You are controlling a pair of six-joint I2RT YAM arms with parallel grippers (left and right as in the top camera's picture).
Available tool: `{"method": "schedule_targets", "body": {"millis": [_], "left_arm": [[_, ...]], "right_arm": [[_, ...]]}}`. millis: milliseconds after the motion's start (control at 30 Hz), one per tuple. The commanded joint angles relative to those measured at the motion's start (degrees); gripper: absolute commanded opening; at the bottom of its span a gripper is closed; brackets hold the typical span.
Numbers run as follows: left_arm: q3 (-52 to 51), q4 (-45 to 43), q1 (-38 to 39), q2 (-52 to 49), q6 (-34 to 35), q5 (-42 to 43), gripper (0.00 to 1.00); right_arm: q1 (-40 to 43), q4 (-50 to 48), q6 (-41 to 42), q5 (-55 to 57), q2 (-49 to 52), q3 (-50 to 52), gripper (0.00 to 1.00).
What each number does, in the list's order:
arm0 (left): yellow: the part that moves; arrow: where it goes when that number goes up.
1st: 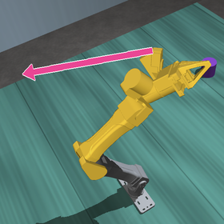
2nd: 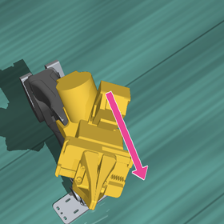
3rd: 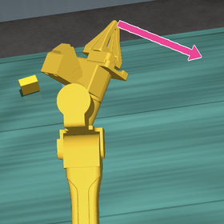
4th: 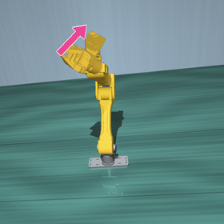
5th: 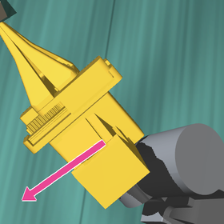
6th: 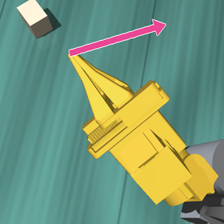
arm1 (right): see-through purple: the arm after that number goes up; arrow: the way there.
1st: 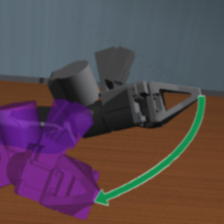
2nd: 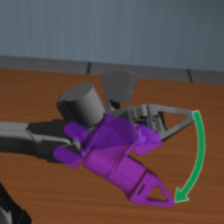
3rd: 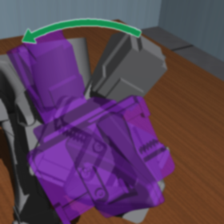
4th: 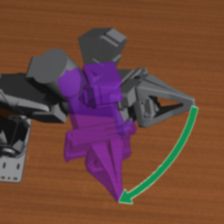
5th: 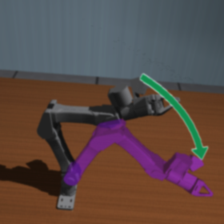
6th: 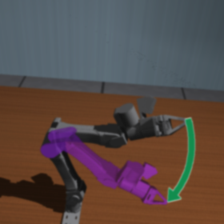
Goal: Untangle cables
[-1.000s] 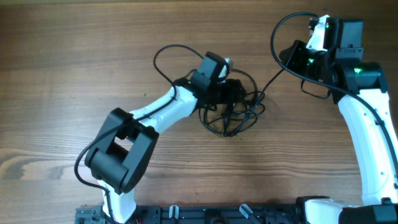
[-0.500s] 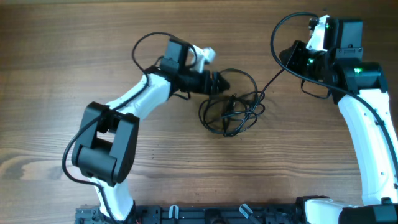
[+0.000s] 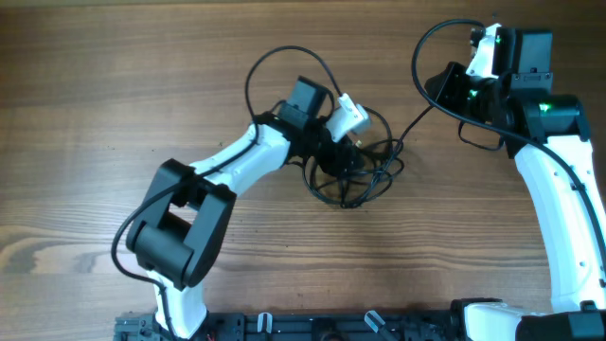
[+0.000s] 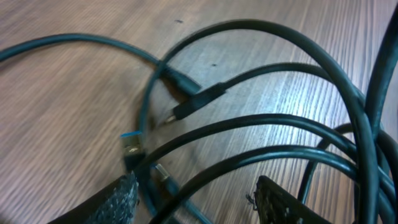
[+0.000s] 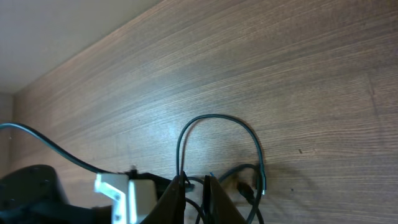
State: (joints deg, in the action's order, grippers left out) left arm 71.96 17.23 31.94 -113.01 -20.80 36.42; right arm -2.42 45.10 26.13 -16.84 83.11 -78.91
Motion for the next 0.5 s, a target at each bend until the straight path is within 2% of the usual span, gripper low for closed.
{"method": "schedule_targets", "body": {"millis": [0, 67, 100, 167, 233, 367, 467], "left_arm": [[0.37, -2.38, 1.95, -2.43, -3.23, -0.35, 0.61], [0.37, -4.63, 2.43, -2.67, -3.23, -0.59, 0.48], [0.37, -6.29, 2.4, -2.67, -3.21, -1.62, 0.28], [0.37, -9.99, 2.01, -2.6, -2.82, -3.87, 0.04], [0.39, -13.44, 1.11, -2.27, -1.07, -5.46, 0.04], [0.39, -18.43, -2.84, 1.95, 18.93, -14.49, 0.04], [0.48, -18.8, -5.2, 6.75, 27.15, -14.67, 0.04]], "right_arm": [[0.13, 0.02, 0.42, -0.07, -0.94, -1.6, 0.04], [0.13, 0.02, 0.42, -0.07, -0.94, -1.6, 0.04], [0.13, 0.02, 0.39, -0.04, -0.94, -1.6, 0.04], [0.13, 0.2, 0.42, -0.02, -0.94, -1.6, 0.04], [0.13, 0.59, 0.42, 0.28, -0.94, -1.6, 0.04], [0.15, 3.02, 2.62, 4.46, -0.94, -1.6, 0.04], [0.15, 3.54, 3.69, 5.51, -0.94, -1.6, 0.04]]}}
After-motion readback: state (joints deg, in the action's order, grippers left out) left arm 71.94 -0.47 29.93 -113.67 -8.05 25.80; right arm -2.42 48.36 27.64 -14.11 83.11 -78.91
